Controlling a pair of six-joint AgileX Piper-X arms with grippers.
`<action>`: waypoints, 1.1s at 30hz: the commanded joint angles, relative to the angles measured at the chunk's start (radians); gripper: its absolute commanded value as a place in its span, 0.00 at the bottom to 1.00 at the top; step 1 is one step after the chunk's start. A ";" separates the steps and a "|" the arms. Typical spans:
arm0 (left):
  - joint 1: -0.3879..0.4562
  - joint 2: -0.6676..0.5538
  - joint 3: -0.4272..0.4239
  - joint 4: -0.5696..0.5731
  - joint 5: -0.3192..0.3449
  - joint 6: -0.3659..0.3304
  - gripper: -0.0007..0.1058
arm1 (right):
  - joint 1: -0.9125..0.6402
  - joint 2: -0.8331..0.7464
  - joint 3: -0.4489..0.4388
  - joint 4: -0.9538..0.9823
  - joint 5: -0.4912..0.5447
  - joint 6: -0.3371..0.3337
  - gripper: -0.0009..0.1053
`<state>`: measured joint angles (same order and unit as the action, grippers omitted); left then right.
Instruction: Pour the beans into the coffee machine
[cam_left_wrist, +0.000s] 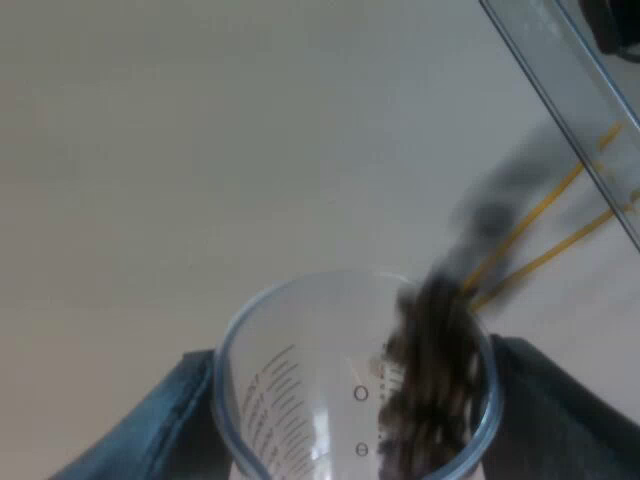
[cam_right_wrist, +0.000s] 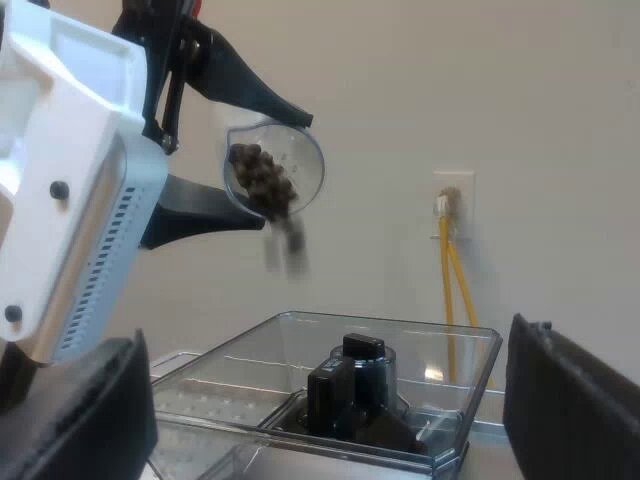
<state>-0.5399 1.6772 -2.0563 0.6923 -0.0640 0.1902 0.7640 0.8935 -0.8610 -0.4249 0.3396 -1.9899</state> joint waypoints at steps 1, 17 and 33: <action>-0.004 -0.011 -0.009 -0.018 0.017 0.043 0.13 | -0.005 -0.003 -0.012 -0.011 -0.004 -0.001 0.71; -0.004 -0.011 -0.009 -0.018 0.105 0.188 0.13 | -0.005 -0.003 -0.012 -0.011 -0.004 0.005 0.71; -0.004 -0.011 -0.009 -0.012 0.105 0.158 0.13 | -0.005 -0.003 -0.012 -0.011 -0.004 0.005 0.71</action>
<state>-0.5399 1.6772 -2.0563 0.6923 0.0365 0.3873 0.7640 0.8935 -0.8610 -0.4249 0.3396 -1.9822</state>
